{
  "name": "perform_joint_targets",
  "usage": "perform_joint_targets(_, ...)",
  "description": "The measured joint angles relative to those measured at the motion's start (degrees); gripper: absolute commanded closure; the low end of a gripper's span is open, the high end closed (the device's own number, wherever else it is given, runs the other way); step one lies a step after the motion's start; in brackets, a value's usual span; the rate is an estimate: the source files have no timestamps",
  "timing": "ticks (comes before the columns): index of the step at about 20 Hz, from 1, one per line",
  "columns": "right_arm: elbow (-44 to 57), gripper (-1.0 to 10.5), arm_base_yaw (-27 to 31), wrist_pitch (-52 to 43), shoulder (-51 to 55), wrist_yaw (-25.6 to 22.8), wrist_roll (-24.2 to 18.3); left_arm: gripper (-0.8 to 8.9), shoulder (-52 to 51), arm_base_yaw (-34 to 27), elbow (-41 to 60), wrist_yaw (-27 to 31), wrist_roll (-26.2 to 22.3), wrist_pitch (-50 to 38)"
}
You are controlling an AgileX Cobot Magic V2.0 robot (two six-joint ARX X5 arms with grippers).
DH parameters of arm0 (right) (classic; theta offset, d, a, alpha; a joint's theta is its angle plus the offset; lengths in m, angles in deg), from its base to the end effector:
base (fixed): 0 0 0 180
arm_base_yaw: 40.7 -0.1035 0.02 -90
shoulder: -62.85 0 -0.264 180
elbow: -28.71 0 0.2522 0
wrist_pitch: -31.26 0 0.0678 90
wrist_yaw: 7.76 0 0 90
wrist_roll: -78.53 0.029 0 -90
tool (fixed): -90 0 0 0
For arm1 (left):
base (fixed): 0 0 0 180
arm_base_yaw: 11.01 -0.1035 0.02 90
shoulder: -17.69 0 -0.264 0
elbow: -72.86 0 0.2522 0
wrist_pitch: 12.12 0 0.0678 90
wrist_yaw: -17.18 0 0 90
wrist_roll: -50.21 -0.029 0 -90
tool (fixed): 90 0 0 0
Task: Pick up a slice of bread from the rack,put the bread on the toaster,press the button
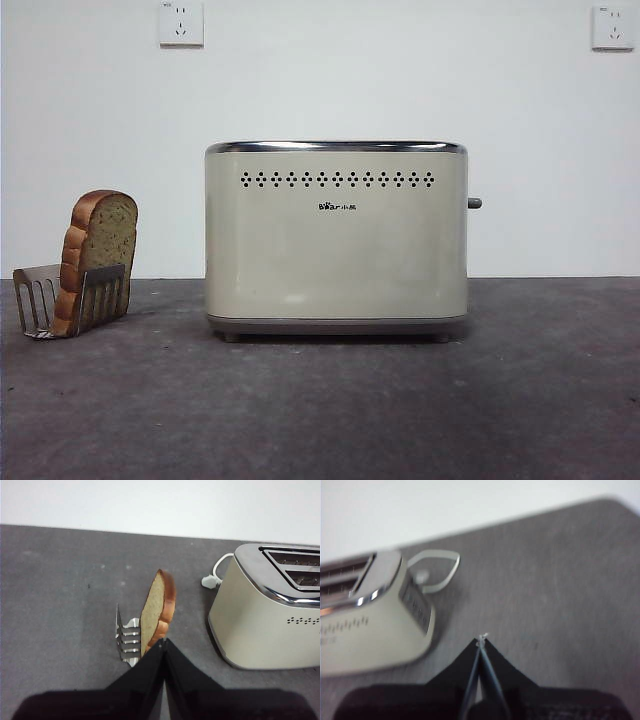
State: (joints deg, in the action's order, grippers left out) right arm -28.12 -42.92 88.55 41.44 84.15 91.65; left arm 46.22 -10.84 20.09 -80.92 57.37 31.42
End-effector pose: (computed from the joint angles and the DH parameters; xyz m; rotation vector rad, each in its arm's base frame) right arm 0.0695 0.0037 0.3100 0.2251 0.3883 0.0272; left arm 0.1091 -0.0044 0.3012 -0.1469 0.3449 -0.1218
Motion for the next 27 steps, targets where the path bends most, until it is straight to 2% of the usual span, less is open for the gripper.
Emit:
perform_joint_targets(3,-3.34,9.5,0.0,4.74,-3.93,2.58,0.0,8.18,1.44,0.0,-3.1,0.0,0.0,3.74)
perform_joint_targets(9,-8.02,9.5,0.0,7.17,-10.29,7.61,0.94,8.18,5.11,0.0,-9.01,-2.38,0.0,10.14)
perform_joint_targets(15,-13.14,9.5,-0.02,9.73,-17.57,17.09,1.11,8.18,14.01,0.0,-21.44,-2.67,-1.07,18.91)
perform_joint_targets(18,-16.22,9.5,0.0,13.18,-22.38,17.86,-0.52,8.18,21.22,0.0,-29.7,-2.69,-2.97,24.5)
perform_joint_targets(22,-19.93,9.5,0.0,16.59,-28.74,17.86,-5.46,8.18,30.34,0.0,-37.03,-2.75,-4.09,26.69)
perform_joint_targets(27,-21.31,9.5,0.0,16.48,-33.99,17.86,-6.73,8.17,44.57,0.0,-46.66,-4.83,-4.81,34.36)
